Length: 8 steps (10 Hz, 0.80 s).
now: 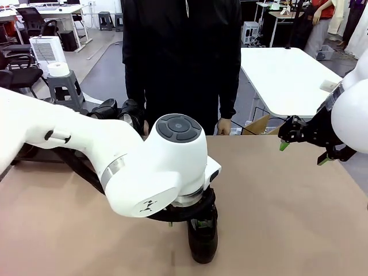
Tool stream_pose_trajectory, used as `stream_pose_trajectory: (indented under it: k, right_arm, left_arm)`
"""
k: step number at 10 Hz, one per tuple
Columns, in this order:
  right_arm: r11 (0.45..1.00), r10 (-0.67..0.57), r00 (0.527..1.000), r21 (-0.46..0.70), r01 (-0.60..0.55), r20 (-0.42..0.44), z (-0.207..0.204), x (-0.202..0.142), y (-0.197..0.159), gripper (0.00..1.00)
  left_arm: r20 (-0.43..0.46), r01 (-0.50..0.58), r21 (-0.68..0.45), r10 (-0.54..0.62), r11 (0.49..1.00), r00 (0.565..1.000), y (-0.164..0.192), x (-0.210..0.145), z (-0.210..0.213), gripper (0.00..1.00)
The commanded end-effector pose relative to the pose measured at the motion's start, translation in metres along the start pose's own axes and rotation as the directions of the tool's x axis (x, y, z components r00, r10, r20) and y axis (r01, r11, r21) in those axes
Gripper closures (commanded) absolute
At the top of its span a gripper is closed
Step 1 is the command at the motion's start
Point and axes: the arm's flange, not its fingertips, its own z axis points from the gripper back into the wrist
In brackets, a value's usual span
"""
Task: Organize the shoes by placing them on the stand.
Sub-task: Place the Shoe from the middle of the table onto the Shoes Stand.
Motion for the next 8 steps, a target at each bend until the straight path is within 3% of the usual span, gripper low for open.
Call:
stream_pose_trajectory:
  k: [1, 6, 8]
  right_arm:
    - [1.0, 0.007, 1.0, 0.013, -0.007, -0.011, -0.0002, -0.0002, -0.0006, 0.0]
    - [1.0, 0.007, 1.0, 0.013, -0.007, -0.011, -0.0002, -0.0002, -0.0006, 0.0]
    - [1.0, 0.007, 1.0, 0.013, -0.007, -0.011, -0.0002, -0.0002, -0.0006, 0.0]
  left_arm:
    - [0.001, -0.027, 0.005, 0.027, 1.0, 1.0, -0.0131, 0.0034, -0.0072, 0.48]
    - [-0.016, -0.032, 0.003, 0.032, 0.999, 0.999, -0.0171, 0.0014, -0.0119, 0.99]
    - [-0.006, -0.03, 0.009, 0.03, 1.0, 1.0, -0.0144, 0.0012, -0.0071, 1.0]
